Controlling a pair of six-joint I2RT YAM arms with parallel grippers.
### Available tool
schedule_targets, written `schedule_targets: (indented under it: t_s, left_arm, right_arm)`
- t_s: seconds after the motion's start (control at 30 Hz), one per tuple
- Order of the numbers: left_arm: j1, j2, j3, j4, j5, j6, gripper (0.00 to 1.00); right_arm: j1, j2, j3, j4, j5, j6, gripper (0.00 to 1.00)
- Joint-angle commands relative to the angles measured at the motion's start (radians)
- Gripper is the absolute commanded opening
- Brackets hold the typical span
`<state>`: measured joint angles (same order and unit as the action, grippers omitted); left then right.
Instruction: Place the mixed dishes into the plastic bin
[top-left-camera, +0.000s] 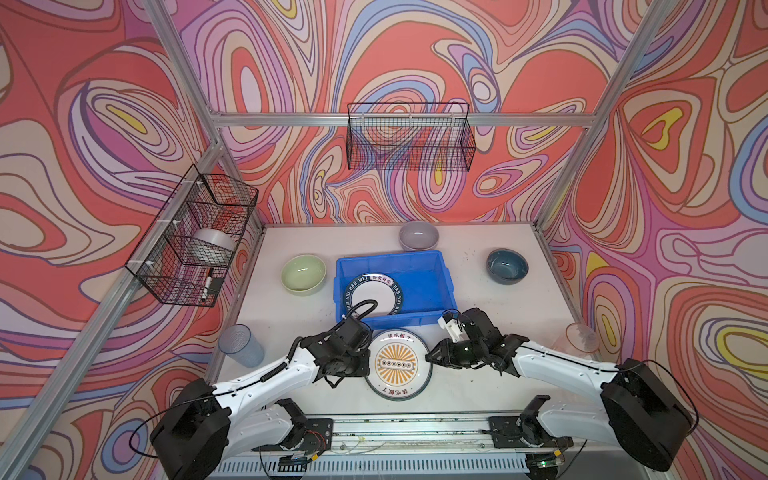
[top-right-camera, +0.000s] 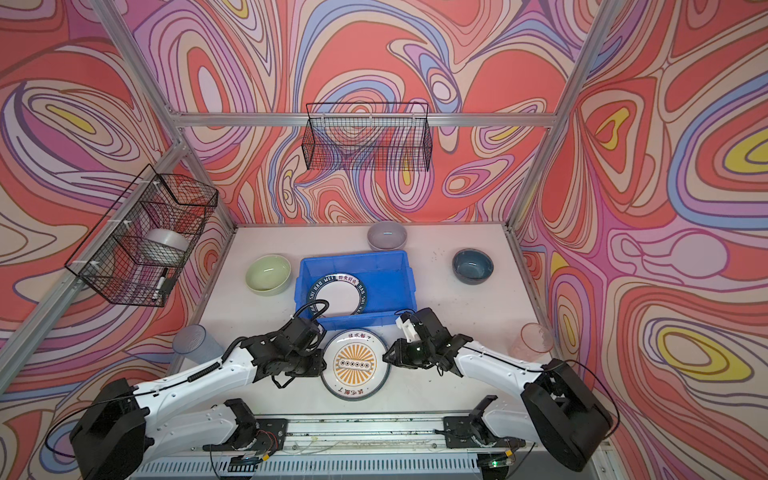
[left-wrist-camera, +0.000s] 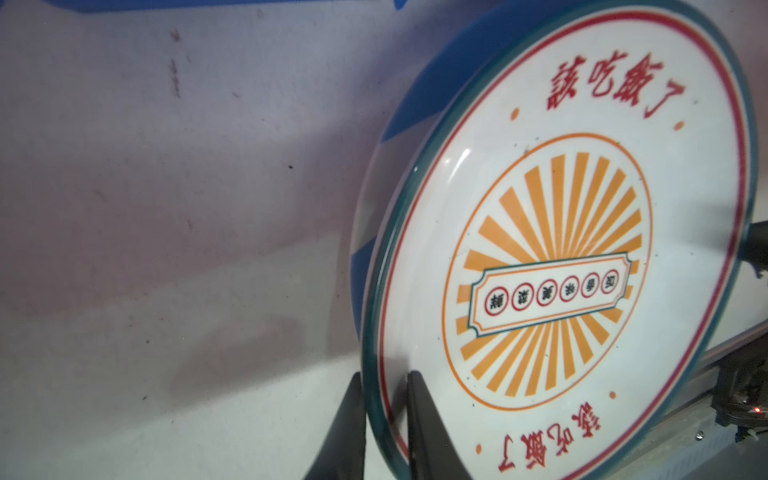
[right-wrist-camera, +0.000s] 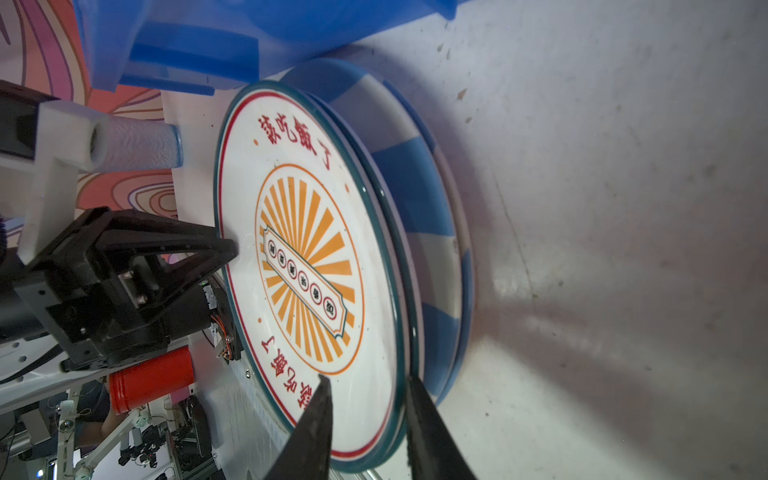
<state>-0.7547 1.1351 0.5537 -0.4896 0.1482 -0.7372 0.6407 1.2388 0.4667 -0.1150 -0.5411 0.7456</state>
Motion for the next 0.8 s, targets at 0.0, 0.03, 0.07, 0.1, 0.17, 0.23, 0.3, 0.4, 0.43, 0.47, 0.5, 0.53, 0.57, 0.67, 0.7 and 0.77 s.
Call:
schedule_targets:
  t_s: [0.0, 0.03, 0.07, 0.1, 0.17, 0.23, 0.3, 0.4, 0.43, 0.47, 0.5, 0.53, 0.57, 0.67, 0.7, 0.77]
  left_arm:
    - [-0.018, 0.027, -0.012, 0.036, 0.006, 0.010, 0.19]
    - [-0.018, 0.029, -0.012, 0.039, 0.007, 0.010, 0.19]
    - [-0.018, 0.032, -0.013, 0.040, 0.009, 0.009, 0.19]
    - [-0.018, 0.035, -0.014, 0.044, 0.011, 0.009, 0.19]
    - [-0.020, 0.040, -0.014, 0.048, 0.012, 0.008, 0.19]
    - [-0.020, 0.043, -0.014, 0.053, 0.012, 0.007, 0.19]
    - [-0.021, 0.047, -0.015, 0.056, 0.013, 0.007, 0.18]
    - [-0.021, 0.052, -0.015, 0.061, 0.012, 0.004, 0.18]
    - [-0.023, 0.052, -0.015, 0.063, 0.014, 0.004, 0.18]
    - [-0.022, 0.054, -0.016, 0.066, 0.014, 0.004, 0.17]
    - [-0.023, 0.055, -0.017, 0.068, 0.014, 0.002, 0.17]
    - [-0.023, 0.056, -0.017, 0.069, 0.014, 0.001, 0.17]
    - [-0.024, 0.058, -0.017, 0.072, 0.013, 0.001, 0.17]
    - [-0.025, 0.061, -0.014, 0.074, 0.016, -0.001, 0.17]
    - [-0.025, 0.061, -0.012, 0.073, 0.016, -0.002, 0.17]
    - [-0.026, 0.061, -0.009, 0.074, 0.016, -0.001, 0.17]
  right_arm:
    - [0.011, -0.008, -0.010, 0.101, -0.065, 0.021, 0.32]
    - [0.011, -0.003, -0.012, 0.106, -0.062, 0.024, 0.32]
    - [0.011, 0.002, -0.014, 0.114, -0.060, 0.027, 0.32]
    - [0.011, 0.010, -0.017, 0.122, -0.058, 0.032, 0.31]
    - [0.011, 0.024, -0.022, 0.145, -0.061, 0.043, 0.31]
    - [0.011, 0.037, -0.028, 0.166, -0.065, 0.049, 0.31]
    - [0.011, 0.049, -0.029, 0.179, -0.066, 0.052, 0.30]
    - [0.011, 0.067, -0.028, 0.187, -0.063, 0.052, 0.30]
    - [0.011, 0.073, -0.027, 0.186, -0.060, 0.052, 0.30]
    - [0.011, 0.079, -0.026, 0.184, -0.057, 0.049, 0.29]
    - [0.011, 0.087, -0.024, 0.181, -0.053, 0.048, 0.29]
    - [0.011, 0.093, -0.021, 0.175, -0.047, 0.045, 0.29]
    - [0.011, 0.099, -0.017, 0.167, -0.040, 0.041, 0.28]
    - [0.011, 0.106, -0.007, 0.149, -0.033, 0.031, 0.28]
    - [0.011, 0.105, -0.007, 0.150, -0.032, 0.030, 0.27]
    - [0.011, 0.099, -0.005, 0.149, -0.030, 0.030, 0.27]
